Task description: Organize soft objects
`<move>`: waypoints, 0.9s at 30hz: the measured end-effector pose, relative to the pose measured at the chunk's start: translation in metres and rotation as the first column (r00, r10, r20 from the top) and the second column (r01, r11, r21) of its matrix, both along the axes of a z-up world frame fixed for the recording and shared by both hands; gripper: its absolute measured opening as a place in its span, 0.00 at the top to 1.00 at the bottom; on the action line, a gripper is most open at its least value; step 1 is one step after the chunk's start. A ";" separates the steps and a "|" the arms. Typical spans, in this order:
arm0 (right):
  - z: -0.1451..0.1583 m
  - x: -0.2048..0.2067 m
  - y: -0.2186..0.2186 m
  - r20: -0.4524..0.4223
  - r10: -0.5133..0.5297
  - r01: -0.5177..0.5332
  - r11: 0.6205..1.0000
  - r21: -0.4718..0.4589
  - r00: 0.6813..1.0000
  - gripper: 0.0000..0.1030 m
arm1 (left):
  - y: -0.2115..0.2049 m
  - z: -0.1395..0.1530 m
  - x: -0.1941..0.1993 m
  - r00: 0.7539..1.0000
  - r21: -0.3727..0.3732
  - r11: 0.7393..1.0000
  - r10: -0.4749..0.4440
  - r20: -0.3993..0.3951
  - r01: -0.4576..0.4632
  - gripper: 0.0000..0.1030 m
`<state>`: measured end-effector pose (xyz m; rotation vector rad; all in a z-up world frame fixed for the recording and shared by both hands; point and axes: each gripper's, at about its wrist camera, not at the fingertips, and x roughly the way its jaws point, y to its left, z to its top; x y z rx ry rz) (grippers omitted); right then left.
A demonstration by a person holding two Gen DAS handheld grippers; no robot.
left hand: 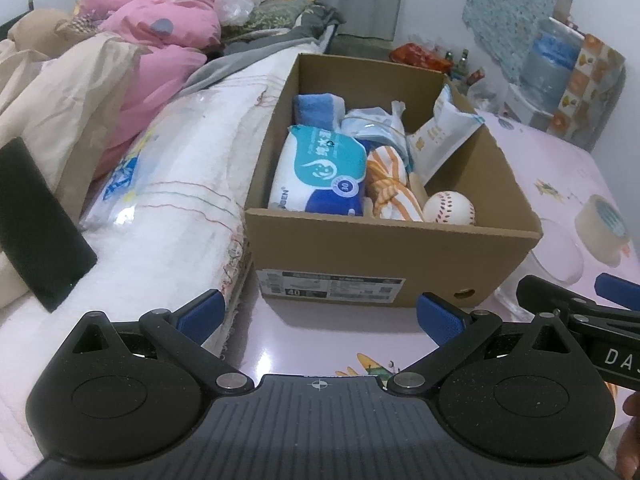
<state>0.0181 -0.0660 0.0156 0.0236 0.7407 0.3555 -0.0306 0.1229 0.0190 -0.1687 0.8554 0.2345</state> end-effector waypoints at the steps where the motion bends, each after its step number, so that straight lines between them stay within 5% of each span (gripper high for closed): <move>1: 0.000 0.000 0.000 0.000 -0.001 0.001 1.000 -0.001 1.000 0.14 | 0.000 0.000 0.000 1.000 -0.002 1.000 -0.002 -0.002 0.002 0.00; 27: -0.004 0.001 -0.004 -0.007 -0.015 0.015 1.000 -0.018 1.000 0.14 | -0.003 -0.008 0.009 0.999 -0.035 0.999 -0.028 -0.036 0.026 0.00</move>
